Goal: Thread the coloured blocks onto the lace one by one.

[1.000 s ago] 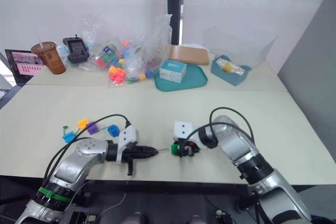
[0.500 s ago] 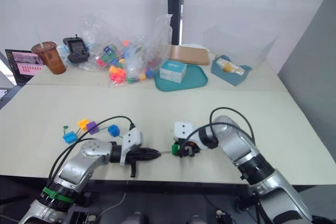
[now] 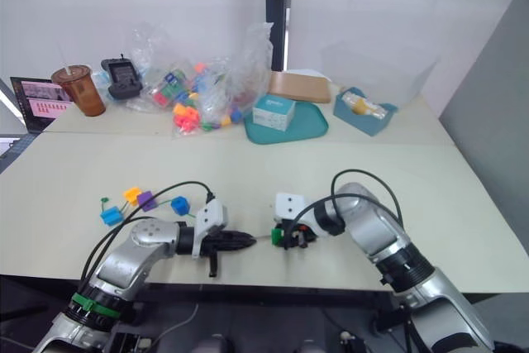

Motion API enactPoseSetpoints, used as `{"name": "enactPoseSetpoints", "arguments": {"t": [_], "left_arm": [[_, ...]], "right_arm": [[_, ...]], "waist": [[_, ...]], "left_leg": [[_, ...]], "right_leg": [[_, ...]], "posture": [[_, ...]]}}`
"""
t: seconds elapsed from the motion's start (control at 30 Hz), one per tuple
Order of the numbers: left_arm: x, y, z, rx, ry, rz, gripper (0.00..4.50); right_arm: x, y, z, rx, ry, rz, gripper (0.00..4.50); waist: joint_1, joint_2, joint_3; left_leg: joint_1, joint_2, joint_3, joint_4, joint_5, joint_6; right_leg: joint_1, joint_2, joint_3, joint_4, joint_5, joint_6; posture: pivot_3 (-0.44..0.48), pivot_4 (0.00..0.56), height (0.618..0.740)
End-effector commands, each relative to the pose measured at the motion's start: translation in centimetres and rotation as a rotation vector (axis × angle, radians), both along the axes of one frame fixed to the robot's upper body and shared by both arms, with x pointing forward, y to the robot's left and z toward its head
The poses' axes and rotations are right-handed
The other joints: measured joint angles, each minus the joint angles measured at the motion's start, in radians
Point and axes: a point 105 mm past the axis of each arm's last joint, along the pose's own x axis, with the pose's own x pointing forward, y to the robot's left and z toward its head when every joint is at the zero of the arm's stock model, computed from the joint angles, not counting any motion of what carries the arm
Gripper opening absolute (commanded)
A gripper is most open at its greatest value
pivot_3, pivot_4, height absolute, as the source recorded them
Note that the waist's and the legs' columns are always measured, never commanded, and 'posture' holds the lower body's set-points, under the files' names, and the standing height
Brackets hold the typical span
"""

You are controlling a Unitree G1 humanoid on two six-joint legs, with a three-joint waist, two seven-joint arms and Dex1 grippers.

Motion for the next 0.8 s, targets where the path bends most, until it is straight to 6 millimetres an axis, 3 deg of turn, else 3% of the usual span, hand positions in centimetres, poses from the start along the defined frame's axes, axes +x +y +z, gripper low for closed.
{"name": "enactPoseSetpoints", "arguments": {"t": [0.03,0.37,0.8], "left_arm": [[-0.2,-1.0,1.7,-0.048,-0.049,-0.042,0.00],[0.0,-2.2,1.5,-0.041,-0.055,-0.071,0.00],[1.4,-5.8,0.8,0.068,-0.117,-0.136,0.00]], "right_arm": [[-1.4,-1.6,-4.1,-0.119,0.137,-0.039,1.28],[-1.6,-1.6,-4.1,-0.117,0.139,-0.039,1.28],[-2.1,-0.8,-4.1,-0.099,0.141,-0.042,1.28]], "waist": [[0.000,0.000,0.000],[0.002,0.000,0.000],[0.011,0.000,0.000]], "left_leg": [[0.000,0.000,0.000,0.000,0.000,0.000],[0.000,0.000,0.000,0.000,0.000,0.000],[0.001,0.000,0.000,0.001,0.000,0.000]], "right_leg": [[0.000,0.000,0.000,0.000,0.000,0.000],[0.000,0.000,0.000,0.000,0.000,0.000],[0.003,0.000,-0.001,-0.001,0.000,0.000]], "posture": [[0.000,0.150,0.740],[0.000,0.150,0.740],[0.000,0.150,0.740]]}}
